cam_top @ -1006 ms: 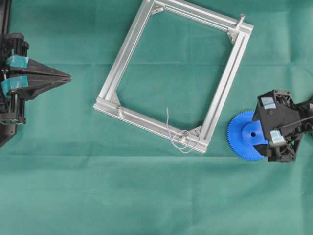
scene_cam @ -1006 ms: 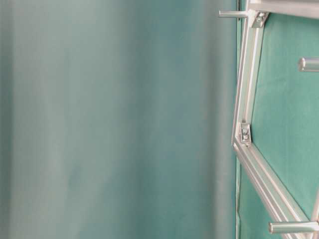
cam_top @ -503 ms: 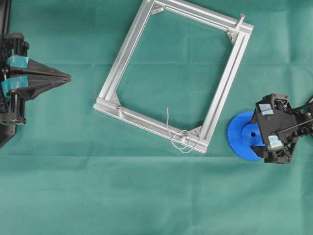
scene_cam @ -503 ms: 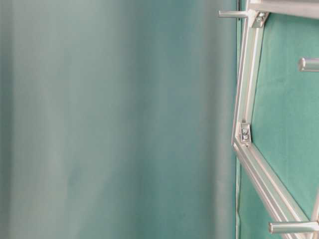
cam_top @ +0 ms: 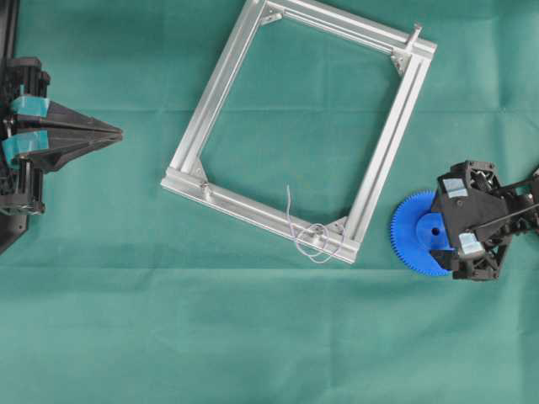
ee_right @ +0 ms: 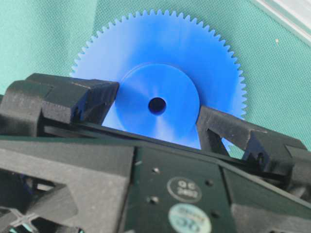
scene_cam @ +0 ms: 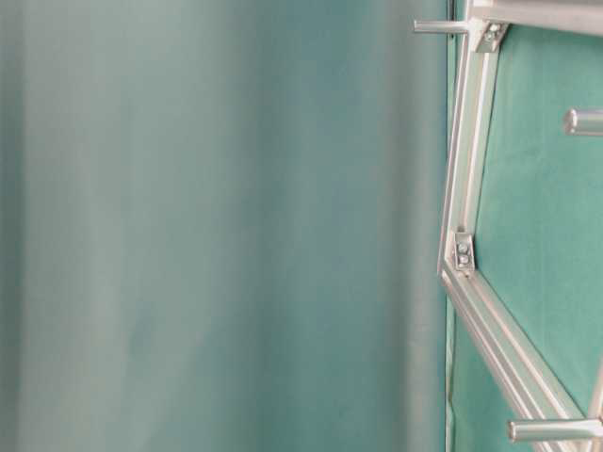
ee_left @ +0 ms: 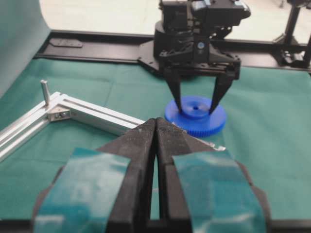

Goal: Find the location of the shaft and insert the gear.
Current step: 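Close the right gripper on the blue gear and lift it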

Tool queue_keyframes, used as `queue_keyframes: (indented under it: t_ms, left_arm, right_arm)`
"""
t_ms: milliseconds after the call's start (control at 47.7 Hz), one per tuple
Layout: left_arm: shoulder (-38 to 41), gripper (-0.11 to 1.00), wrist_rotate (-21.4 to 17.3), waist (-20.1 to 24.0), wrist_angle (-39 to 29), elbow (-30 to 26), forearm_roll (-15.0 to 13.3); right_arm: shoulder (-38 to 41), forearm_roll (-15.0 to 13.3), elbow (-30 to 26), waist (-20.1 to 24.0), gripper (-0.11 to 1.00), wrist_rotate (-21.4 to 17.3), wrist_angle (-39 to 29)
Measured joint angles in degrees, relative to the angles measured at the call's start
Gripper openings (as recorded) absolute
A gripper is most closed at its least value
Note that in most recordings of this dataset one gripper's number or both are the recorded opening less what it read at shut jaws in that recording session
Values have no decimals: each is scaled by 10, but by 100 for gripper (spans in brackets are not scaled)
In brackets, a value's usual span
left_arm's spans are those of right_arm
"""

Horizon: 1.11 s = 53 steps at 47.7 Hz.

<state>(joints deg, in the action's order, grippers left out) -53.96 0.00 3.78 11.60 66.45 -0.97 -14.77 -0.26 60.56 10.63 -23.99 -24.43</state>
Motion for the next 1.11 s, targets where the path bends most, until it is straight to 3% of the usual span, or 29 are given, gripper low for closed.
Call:
queue_keyframes:
  t_ms: [84, 168, 754, 1110]
  left_arm:
    - [0, 0, 0, 0, 1, 0, 0]
    - [0, 0, 0, 0, 0, 1, 0]
    - [0, 0, 0, 0, 1, 0, 0]
    - [0, 0, 1, 0, 0, 0, 0]
  right_arm:
    - [1, 0, -1, 0, 84, 0, -12]
    - [0, 0, -5, 3, 68, 1, -24]
    - [-8, 2, -17, 3, 68, -1, -36]
    - [-88, 3, -61, 4, 68, -2, -126]
